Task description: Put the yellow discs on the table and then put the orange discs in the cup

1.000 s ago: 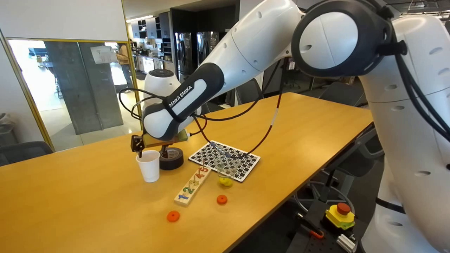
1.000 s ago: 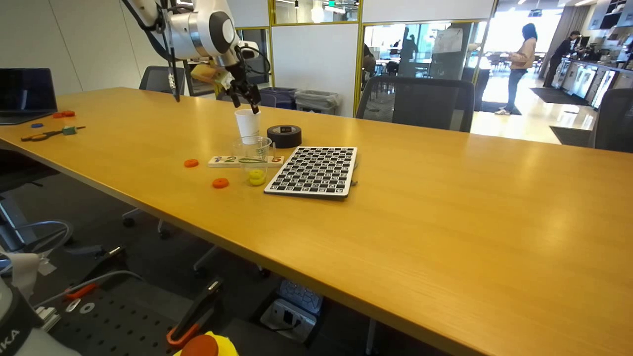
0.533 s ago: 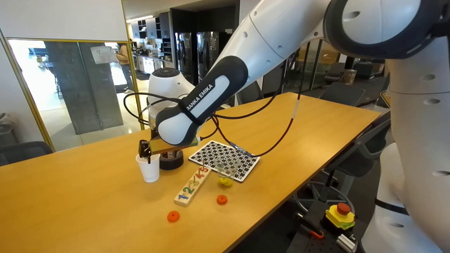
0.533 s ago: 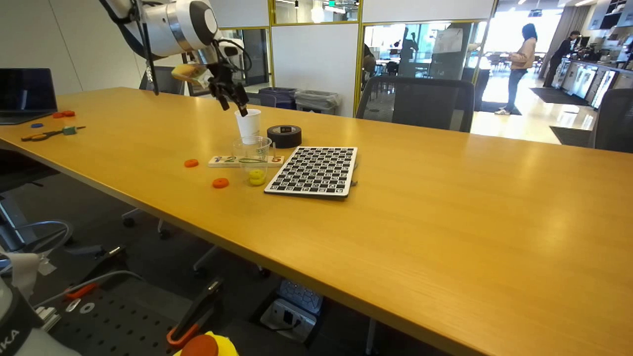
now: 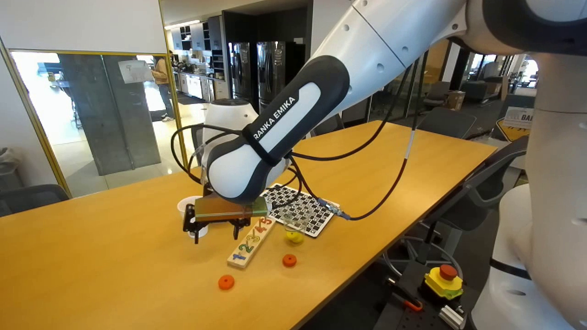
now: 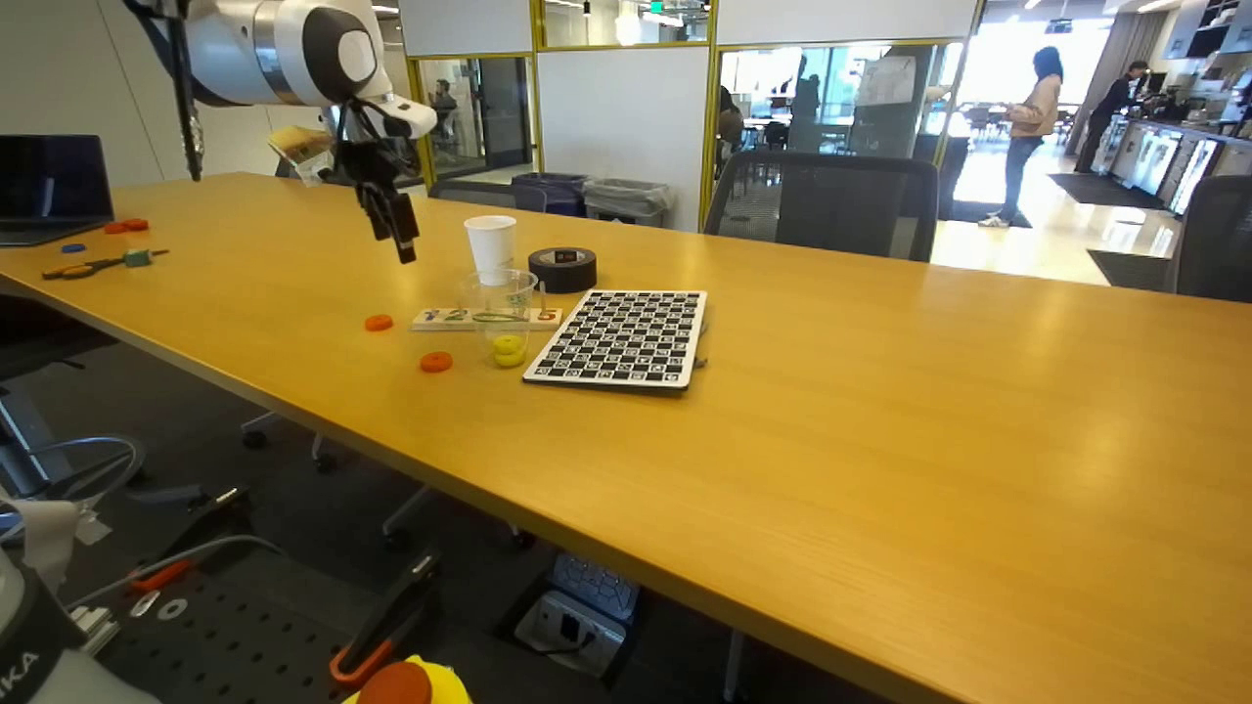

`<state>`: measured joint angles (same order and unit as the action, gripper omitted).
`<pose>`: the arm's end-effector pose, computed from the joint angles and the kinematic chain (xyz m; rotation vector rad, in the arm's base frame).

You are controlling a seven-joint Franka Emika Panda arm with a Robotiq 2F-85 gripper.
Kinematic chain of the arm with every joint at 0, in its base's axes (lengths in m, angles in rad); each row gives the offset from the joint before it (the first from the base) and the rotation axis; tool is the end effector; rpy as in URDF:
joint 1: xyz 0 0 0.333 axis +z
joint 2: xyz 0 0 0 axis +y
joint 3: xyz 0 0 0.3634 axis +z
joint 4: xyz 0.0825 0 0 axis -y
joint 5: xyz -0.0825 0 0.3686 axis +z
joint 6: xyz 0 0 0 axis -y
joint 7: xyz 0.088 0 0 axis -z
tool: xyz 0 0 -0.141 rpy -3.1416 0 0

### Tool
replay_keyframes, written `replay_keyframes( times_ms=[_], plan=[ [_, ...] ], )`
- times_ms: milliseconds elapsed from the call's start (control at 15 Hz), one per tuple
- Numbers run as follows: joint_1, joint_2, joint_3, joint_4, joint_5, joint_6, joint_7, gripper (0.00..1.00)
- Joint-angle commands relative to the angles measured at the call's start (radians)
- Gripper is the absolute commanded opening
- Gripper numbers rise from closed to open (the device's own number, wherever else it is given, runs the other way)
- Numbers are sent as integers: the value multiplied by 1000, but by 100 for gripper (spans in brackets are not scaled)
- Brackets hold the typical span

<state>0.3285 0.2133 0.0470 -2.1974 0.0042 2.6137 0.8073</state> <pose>0.5395 0.2120 0.3311 -2.9367 0.6525 -0.2443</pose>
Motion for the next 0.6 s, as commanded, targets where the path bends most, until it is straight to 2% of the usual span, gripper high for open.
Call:
replay_keyframes(
  times_ms=[0,133,333,533],
  plan=[
    [-8,-4,1,-48,3,16,184,100],
    [4,10,-17,-56,-38,16,320,100],
    [17,36,-28,-38,-98,-50,507,100],
    [16,57,-2,-23,-98,-113,588,100]
  ],
)
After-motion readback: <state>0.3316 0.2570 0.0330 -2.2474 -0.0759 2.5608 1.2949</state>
